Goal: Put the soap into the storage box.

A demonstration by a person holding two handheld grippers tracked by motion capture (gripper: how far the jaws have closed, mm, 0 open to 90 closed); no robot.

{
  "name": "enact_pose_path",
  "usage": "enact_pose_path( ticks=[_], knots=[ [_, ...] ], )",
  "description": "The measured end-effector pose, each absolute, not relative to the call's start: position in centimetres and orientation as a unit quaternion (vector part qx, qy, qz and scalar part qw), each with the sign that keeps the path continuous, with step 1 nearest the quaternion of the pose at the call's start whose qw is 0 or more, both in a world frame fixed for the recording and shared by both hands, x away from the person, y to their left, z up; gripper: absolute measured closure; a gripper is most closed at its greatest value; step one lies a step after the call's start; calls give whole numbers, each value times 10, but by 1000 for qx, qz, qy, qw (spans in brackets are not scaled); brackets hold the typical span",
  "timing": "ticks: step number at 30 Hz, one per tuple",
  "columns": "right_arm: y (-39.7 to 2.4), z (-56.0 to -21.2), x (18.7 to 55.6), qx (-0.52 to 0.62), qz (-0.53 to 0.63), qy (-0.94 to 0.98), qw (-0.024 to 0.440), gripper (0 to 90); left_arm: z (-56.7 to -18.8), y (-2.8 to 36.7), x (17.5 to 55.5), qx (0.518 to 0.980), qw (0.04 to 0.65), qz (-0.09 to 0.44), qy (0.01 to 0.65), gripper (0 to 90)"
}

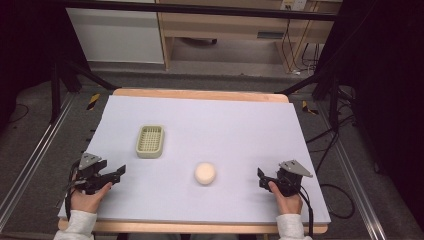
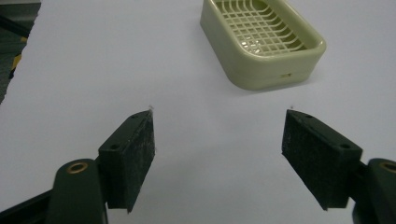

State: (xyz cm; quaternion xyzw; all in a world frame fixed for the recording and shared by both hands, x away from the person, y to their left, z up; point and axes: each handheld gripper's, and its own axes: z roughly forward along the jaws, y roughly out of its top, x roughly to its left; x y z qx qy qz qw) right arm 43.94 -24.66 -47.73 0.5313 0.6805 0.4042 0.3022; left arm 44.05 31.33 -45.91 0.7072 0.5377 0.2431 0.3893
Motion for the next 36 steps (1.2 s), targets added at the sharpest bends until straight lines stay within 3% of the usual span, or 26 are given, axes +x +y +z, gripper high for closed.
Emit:
enact_pose_path(
  ticks=[36],
  knots=[
    [-255, -485, 442, 547, 400, 680, 280, 52, -448, 294, 440, 714, 394, 247, 523, 267]
  ],
)
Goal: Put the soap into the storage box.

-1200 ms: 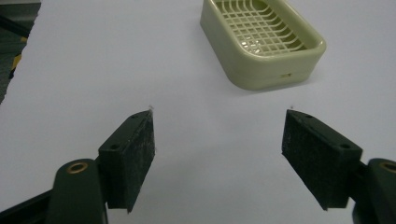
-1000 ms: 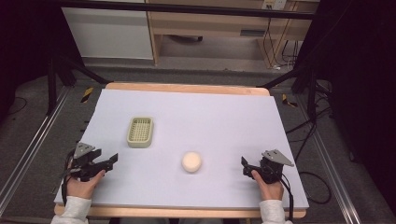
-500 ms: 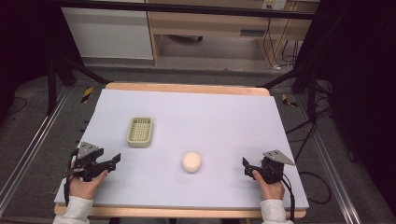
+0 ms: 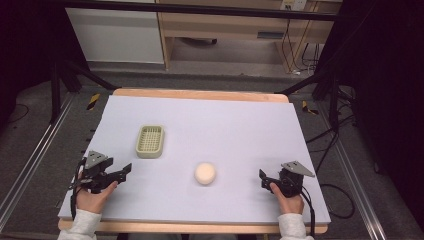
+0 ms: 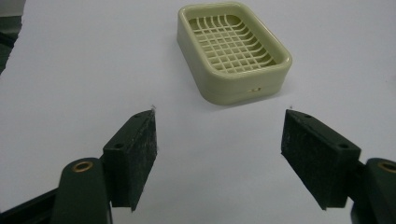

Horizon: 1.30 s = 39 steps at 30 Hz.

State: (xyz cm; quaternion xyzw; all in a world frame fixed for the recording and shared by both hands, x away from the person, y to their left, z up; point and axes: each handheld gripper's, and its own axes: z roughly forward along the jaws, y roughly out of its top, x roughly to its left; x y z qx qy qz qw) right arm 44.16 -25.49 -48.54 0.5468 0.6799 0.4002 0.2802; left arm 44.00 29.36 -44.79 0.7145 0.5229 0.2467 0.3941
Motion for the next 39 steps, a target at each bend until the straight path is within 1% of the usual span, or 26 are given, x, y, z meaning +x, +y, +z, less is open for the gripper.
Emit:
enact_pose_path(
  ticks=[17, 39],
  knots=[
    [-254, -486, 442, 550, 396, 679, 282, 53, -442, 268, 445, 738, 393, 239, 494, 251],
    [-255, -486, 442, 549, 398, 678, 283, 52, -425, 241, 451, 748, 407, 236, 468, 233]
  ],
)
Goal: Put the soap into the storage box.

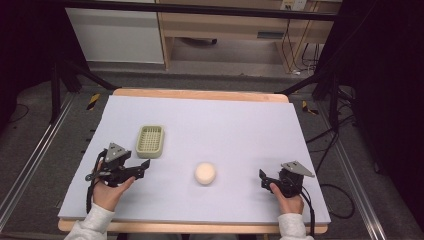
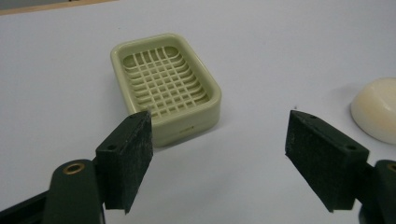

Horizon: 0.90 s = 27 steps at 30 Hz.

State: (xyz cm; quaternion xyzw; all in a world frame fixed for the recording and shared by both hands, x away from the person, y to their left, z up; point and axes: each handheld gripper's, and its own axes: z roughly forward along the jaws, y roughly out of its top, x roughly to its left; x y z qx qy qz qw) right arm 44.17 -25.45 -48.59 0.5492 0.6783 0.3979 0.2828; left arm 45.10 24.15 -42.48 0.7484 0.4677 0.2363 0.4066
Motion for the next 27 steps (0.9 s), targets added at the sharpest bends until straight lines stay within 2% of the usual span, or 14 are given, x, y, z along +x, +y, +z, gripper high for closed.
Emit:
enact_pose_path(
  ticks=[27],
  knots=[
    [-254, -486, 441, 547, 398, 679, 285, 52, -412, 198, 459, 762, 424, 223, 435, 219]
  ],
)
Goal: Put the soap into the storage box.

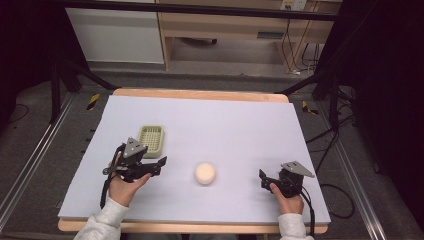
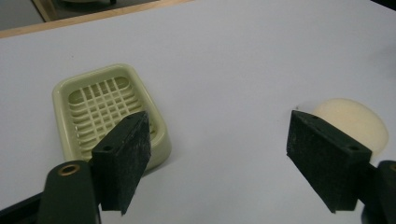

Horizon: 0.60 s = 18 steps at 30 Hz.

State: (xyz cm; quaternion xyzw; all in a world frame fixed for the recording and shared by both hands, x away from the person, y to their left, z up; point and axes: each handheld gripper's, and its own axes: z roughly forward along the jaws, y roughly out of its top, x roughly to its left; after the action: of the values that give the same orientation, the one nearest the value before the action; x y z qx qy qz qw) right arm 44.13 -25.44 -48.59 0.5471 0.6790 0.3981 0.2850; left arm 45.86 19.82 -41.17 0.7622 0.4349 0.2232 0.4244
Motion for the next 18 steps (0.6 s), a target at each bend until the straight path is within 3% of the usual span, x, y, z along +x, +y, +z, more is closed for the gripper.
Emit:
enact_pose_path(
  ticks=[18],
  knots=[
    [-255, -486, 441, 547, 400, 679, 283, 52, -416, 169, 463, 773, 427, 206, 422, 210]
  ],
)
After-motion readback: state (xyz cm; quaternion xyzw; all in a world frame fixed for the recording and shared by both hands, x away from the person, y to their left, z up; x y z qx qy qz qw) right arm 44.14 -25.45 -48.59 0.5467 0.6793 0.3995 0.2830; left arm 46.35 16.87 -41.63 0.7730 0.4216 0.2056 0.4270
